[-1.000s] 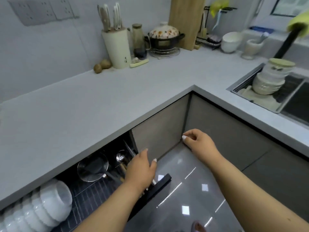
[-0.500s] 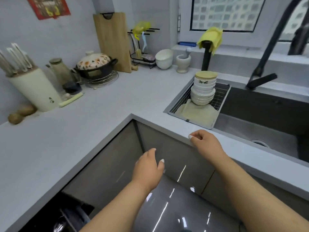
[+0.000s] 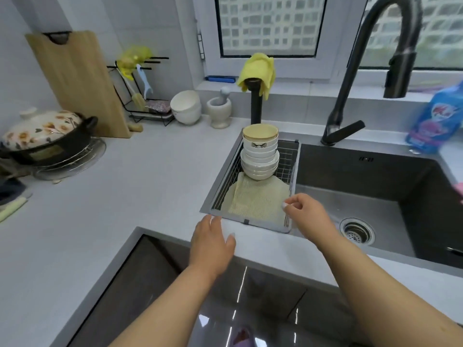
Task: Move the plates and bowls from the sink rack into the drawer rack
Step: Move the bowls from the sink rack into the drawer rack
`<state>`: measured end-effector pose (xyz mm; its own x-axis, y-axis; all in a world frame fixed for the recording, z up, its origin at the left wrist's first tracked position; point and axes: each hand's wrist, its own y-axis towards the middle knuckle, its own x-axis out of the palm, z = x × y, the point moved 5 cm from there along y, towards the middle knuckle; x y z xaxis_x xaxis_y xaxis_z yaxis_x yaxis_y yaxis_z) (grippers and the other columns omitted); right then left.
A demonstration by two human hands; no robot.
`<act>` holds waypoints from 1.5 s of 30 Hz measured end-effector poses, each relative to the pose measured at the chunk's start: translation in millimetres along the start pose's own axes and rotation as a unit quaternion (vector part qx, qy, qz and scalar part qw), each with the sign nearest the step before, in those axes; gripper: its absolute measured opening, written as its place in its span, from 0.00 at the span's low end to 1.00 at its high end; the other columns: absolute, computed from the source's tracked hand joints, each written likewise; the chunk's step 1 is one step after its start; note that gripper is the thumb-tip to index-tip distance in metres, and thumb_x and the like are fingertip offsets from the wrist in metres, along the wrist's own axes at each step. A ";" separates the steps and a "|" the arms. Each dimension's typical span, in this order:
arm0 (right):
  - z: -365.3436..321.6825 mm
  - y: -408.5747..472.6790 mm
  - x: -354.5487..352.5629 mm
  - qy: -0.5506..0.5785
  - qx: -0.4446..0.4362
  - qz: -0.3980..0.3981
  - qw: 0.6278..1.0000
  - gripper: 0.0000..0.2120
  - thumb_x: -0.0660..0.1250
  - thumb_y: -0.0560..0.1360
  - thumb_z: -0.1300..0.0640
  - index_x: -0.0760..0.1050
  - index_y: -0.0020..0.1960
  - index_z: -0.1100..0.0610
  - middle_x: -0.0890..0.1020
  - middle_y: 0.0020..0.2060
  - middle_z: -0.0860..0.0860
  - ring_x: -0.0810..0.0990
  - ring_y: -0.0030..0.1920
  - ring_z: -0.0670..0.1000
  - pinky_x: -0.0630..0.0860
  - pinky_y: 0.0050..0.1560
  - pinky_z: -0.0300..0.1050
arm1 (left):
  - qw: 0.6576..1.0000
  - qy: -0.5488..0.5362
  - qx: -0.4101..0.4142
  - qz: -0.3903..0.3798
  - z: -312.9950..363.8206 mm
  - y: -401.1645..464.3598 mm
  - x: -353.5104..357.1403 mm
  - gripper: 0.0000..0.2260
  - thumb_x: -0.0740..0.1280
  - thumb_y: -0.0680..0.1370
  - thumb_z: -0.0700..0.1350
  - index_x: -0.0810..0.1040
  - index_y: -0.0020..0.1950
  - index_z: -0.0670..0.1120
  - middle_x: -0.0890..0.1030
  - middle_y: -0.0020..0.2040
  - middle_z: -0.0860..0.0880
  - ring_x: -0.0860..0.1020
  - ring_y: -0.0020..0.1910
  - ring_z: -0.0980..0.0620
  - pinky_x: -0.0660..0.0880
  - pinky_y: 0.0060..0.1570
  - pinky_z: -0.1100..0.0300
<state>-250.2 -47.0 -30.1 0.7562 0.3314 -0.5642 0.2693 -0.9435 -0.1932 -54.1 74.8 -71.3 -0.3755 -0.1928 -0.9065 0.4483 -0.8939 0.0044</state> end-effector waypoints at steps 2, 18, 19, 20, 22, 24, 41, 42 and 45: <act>-14.5 28.7 1.7 -0.005 0.004 0.013 1.000 0.12 0.64 0.77 0.49 0.74 0.57 0.53 0.77 0.42 0.47 0.76 0.37 0.46 0.70 0.37 0.42 | 1.000 0.018 0.009 -0.019 -7.7 31.3 3.3 0.27 0.58 0.79 0.55 0.58 0.75 0.45 0.60 0.75 0.45 0.58 0.74 0.47 0.58 0.73 0.52; -94.9 222.5 40.9 -0.155 0.030 0.002 0.987 0.13 0.63 0.78 0.51 0.71 0.60 0.53 0.84 0.38 0.54 0.82 0.34 0.51 0.81 0.41 0.49 | 0.982 0.130 0.115 -0.071 -43.9 128.5 28.7 0.35 0.42 0.75 0.64 0.37 0.78 0.51 0.37 0.78 0.47 0.33 0.75 0.51 0.32 0.72 0.49; -95.6 225.9 42.2 -0.175 0.031 -0.007 0.984 0.10 0.63 0.78 0.51 0.73 0.55 0.55 0.83 0.35 0.53 0.81 0.31 0.50 0.82 0.41 0.49 | 0.983 0.126 0.116 -0.071 -43.1 128.3 27.5 0.34 0.43 0.76 0.63 0.38 0.78 0.51 0.37 0.78 0.47 0.33 0.75 0.51 0.32 0.72 0.48; -96.7 229.3 42.3 -0.199 0.027 -0.006 0.980 0.10 0.63 0.78 0.50 0.75 0.51 0.57 0.83 0.34 0.53 0.81 0.32 0.50 0.82 0.42 0.49 | 0.983 0.122 0.117 -0.070 -43.2 127.8 28.2 0.34 0.45 0.76 0.63 0.39 0.78 0.50 0.38 0.78 0.46 0.33 0.75 0.51 0.33 0.72 0.48; -99.4 234.2 39.7 -0.243 0.011 0.015 0.970 0.11 0.63 0.78 0.49 0.76 0.49 0.57 0.83 0.37 0.54 0.82 0.38 0.53 0.79 0.43 0.48 | 0.983 0.116 0.121 -0.068 -43.3 127.4 30.5 0.34 0.47 0.77 0.63 0.44 0.79 0.49 0.43 0.79 0.45 0.38 0.76 0.50 0.36 0.72 0.47; -101.3 235.5 36.4 -0.255 -0.004 0.042 0.966 0.12 0.62 0.78 0.49 0.77 0.50 0.57 0.83 0.40 0.56 0.81 0.43 0.57 0.76 0.42 0.47 | 0.981 0.128 0.119 -0.080 -42.6 126.7 30.2 0.34 0.53 0.75 0.62 0.57 0.77 0.47 0.57 0.77 0.43 0.53 0.77 0.47 0.45 0.71 0.46; -105.9 65.5 12.1 -0.067 -0.169 0.127 0.975 0.16 0.70 0.72 0.44 0.73 0.42 0.56 0.77 0.34 0.48 0.73 0.35 0.48 0.72 0.35 0.46 | 0.926 -0.345 -0.132 -0.080 -22.0 103.5 -28.3 0.11 0.57 0.82 0.51 0.72 0.42 0.53 0.74 0.42 0.54 0.74 0.46 0.53 0.69 0.45 0.63; -102.4 48.2 15.4 -0.070 -0.174 0.108 0.976 0.16 0.71 0.71 0.43 0.73 0.41 0.55 0.77 0.33 0.47 0.73 0.35 0.48 0.71 0.35 0.45 | 0.899 -0.402 -0.163 -0.062 -19.8 93.1 -35.2 0.12 0.56 0.82 0.52 0.73 0.42 0.51 0.74 0.42 0.51 0.75 0.46 0.50 0.72 0.48 0.60; -92.1 -0.4 23.2 -0.111 -0.210 0.063 0.969 0.19 0.72 0.68 0.41 0.72 0.40 0.55 0.76 0.32 0.48 0.72 0.35 0.49 0.68 0.34 0.44 | 0.765 -0.593 -0.243 -0.066 -3.5 47.3 -46.7 0.19 0.56 0.81 0.57 0.75 0.58 0.44 0.79 0.54 0.40 0.79 0.55 0.42 0.77 0.55 0.44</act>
<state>-177.9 -38.4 30.9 0.6652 0.1600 -0.7293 0.4366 -0.8757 0.2062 -12.4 42.9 -30.2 -0.7858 -0.6033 0.1362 0.4837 -0.7367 -0.4726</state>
